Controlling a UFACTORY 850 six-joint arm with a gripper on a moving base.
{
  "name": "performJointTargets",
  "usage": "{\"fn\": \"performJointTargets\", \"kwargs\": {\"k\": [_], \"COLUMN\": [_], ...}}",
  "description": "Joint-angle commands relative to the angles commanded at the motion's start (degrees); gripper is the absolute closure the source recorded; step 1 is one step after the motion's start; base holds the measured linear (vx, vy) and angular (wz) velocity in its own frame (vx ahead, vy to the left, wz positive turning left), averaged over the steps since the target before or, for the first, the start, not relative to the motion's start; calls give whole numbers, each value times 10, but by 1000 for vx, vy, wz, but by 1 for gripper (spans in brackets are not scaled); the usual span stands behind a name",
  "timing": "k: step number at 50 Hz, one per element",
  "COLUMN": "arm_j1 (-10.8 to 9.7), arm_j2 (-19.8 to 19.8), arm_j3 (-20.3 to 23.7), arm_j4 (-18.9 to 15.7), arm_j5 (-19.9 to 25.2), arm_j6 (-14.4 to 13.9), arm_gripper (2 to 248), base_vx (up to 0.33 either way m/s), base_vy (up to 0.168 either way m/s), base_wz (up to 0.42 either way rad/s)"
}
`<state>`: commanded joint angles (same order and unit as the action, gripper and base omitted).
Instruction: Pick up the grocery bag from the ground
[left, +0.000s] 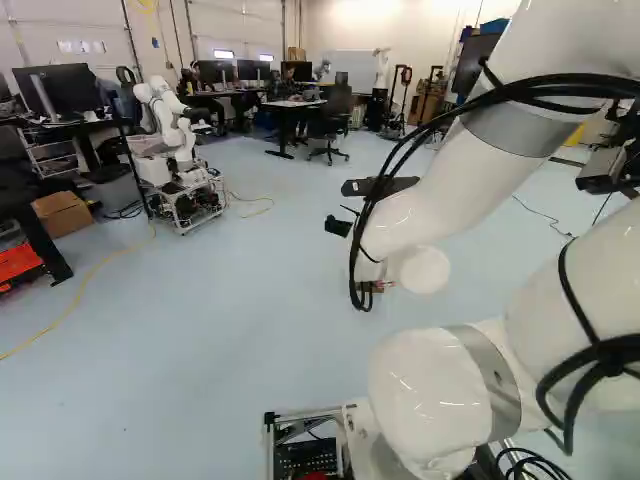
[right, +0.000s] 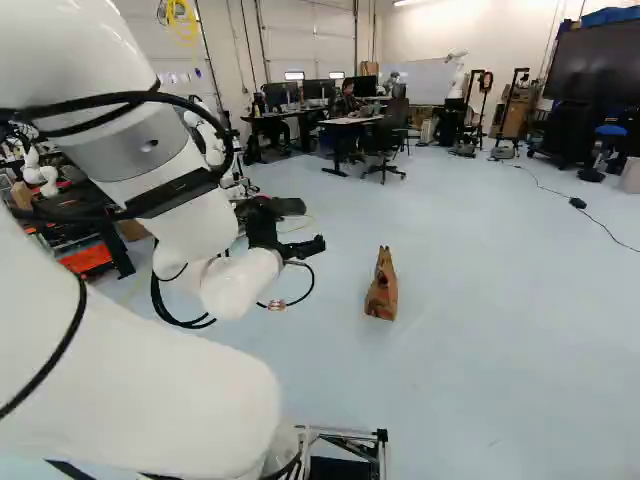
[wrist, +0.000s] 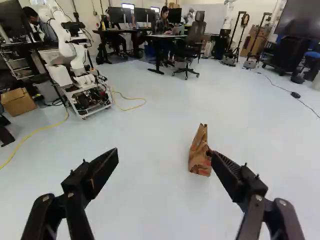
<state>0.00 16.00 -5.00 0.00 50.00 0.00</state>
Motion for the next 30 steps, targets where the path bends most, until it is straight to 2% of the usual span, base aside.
{"fn": "performJointTargets", "kwargs": {"k": [17, 23, 30], "arm_j1": [0, 0, 0], "arm_j2": [0, 0, 0], "arm_j3": [0, 0, 0], "arm_j4": [0, 0, 0], "arm_j5": [0, 0, 0], "arm_j6": [0, 0, 0], "arm_gripper": [3, 3, 3], "base_vx": [126, 190, 237], "base_vy": [-44, -194, -258], "base_wz": [0, -175, -258]}}
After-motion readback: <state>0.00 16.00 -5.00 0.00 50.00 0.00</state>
